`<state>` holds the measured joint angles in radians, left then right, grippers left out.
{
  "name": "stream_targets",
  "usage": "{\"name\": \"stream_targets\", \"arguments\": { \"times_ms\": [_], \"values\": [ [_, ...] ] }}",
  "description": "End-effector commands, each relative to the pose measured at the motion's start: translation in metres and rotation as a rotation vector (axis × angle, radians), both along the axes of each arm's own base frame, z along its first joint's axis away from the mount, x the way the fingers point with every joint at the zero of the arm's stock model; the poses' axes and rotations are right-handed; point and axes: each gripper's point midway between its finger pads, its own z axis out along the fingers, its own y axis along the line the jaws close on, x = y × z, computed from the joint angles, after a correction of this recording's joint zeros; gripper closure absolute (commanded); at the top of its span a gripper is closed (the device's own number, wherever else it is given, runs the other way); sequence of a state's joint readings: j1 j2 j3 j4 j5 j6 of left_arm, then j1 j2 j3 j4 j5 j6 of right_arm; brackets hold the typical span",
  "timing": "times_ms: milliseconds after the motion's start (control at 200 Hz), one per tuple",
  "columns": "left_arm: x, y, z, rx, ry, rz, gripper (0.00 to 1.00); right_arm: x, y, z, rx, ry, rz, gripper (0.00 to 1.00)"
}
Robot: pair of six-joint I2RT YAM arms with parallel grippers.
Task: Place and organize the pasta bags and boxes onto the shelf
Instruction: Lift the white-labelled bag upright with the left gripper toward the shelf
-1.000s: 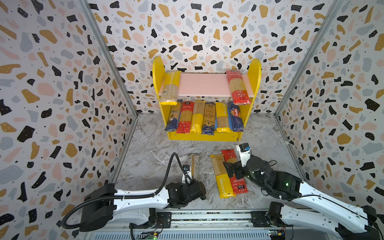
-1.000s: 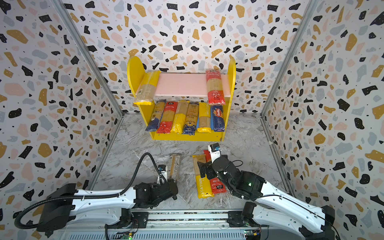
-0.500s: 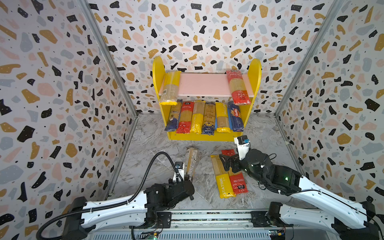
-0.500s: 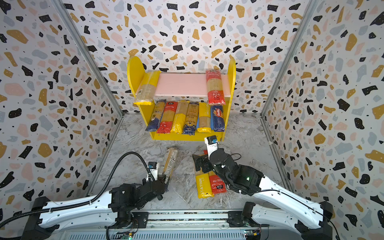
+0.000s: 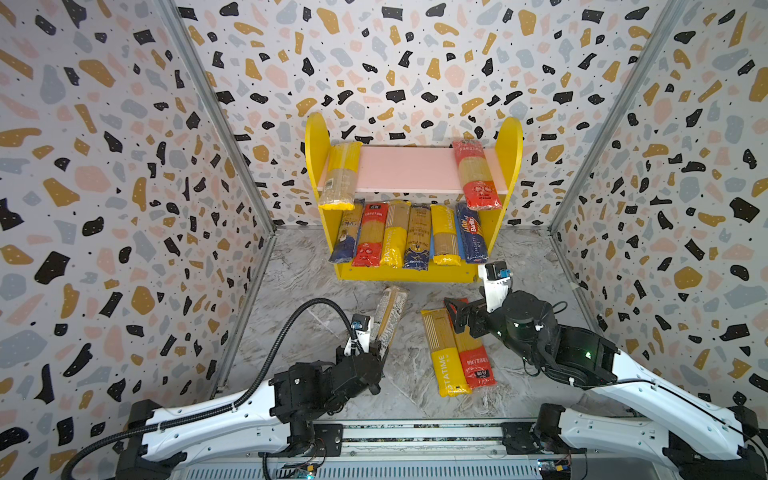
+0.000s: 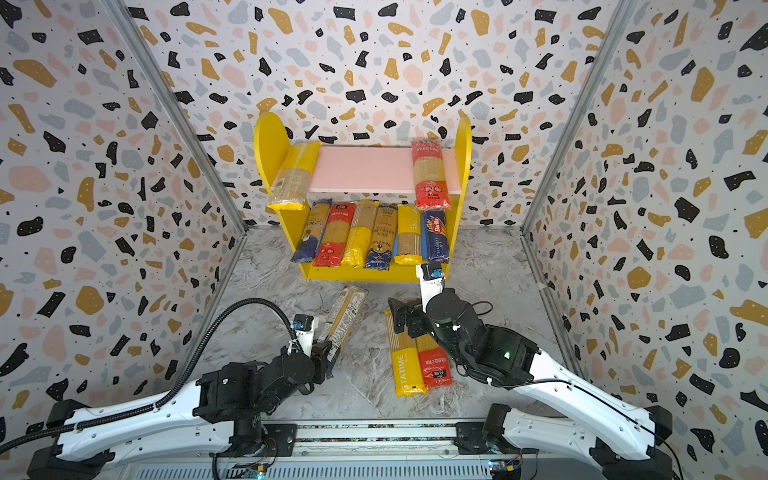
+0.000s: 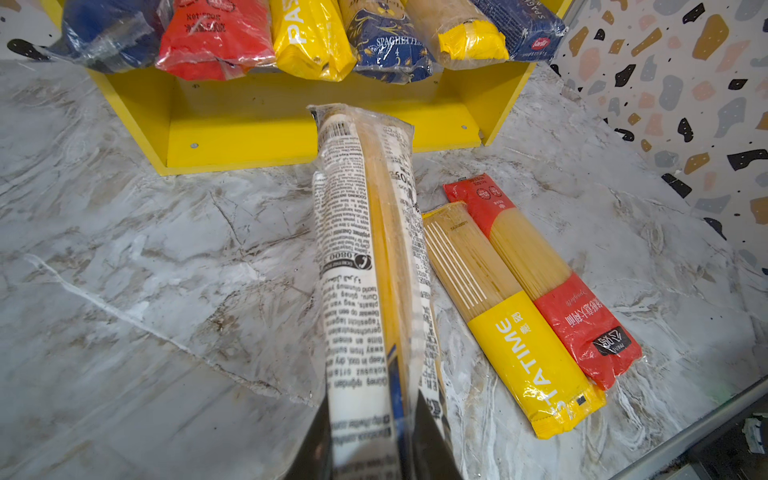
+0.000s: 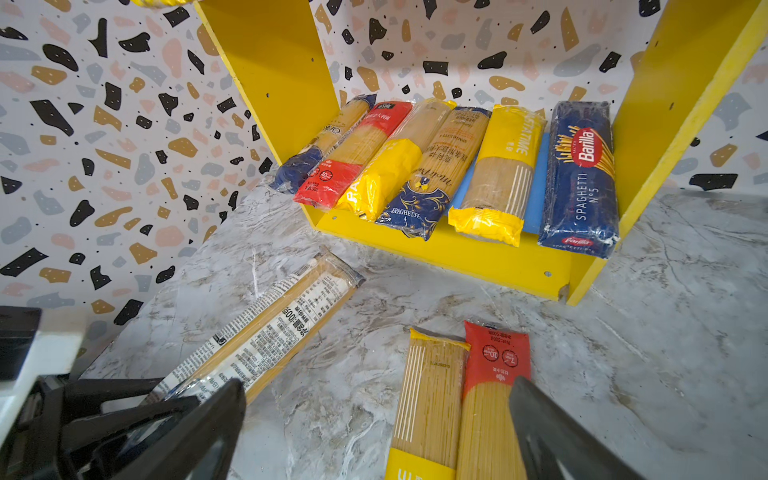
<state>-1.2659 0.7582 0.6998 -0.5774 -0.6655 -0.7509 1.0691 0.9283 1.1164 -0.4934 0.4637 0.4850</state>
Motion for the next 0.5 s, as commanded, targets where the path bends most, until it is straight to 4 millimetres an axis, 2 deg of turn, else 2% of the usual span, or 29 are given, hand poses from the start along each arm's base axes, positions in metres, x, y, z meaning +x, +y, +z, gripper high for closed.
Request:
{"name": "stream_targets", "arguments": {
  "times_ms": [0,200,496],
  "values": [
    [0.012,-0.006,0.062,-0.129,-0.134,0.025,1.00,-0.002,-0.009,0.021,0.017,-0.036,-0.012,0.01],
    [0.014,-0.007,0.082,-0.098,-0.179,0.012,1.00,-0.002,-0.014,0.028,0.022,-0.049,-0.026,0.01],
    [0.019,-0.015,0.126,-0.100,-0.247,-0.008,1.00,-0.002,-0.022,0.035,0.025,-0.059,-0.049,0.01]
  ]
}}
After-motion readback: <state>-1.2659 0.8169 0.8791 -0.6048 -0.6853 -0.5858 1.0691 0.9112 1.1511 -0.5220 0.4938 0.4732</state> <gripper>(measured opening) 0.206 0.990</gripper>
